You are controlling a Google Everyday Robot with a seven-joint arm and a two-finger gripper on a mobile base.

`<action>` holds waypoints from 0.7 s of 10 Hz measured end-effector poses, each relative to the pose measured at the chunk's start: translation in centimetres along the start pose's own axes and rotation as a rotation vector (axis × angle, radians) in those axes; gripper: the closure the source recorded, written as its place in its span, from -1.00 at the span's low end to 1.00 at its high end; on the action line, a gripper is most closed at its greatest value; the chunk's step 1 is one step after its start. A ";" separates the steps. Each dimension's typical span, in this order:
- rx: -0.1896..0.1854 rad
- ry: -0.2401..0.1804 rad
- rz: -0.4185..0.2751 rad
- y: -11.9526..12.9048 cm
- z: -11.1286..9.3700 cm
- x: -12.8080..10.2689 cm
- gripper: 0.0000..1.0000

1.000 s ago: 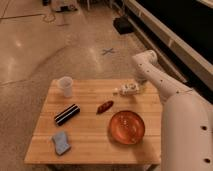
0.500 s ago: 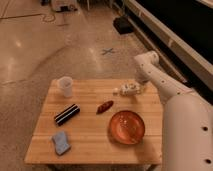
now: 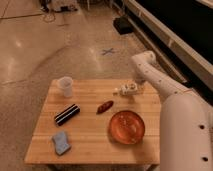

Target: Stand the bottle upright

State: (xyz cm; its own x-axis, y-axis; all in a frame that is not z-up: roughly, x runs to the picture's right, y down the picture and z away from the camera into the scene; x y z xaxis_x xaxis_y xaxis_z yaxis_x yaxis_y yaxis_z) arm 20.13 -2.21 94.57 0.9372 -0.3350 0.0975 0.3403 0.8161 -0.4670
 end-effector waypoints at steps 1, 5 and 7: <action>-0.010 -0.001 -0.019 -0.5 0.3 -1.0 -0.30; -0.033 -0.001 -0.054 -2.3 2.1 -2.7 -0.30; -0.062 -0.008 -0.067 -3.2 3.4 -3.3 -0.30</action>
State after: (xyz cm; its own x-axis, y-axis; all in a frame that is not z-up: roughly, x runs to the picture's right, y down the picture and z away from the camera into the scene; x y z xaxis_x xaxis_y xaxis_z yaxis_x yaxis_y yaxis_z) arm 16.18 -2.11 98.67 0.9130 -0.3841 0.1375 0.3975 0.7613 -0.5123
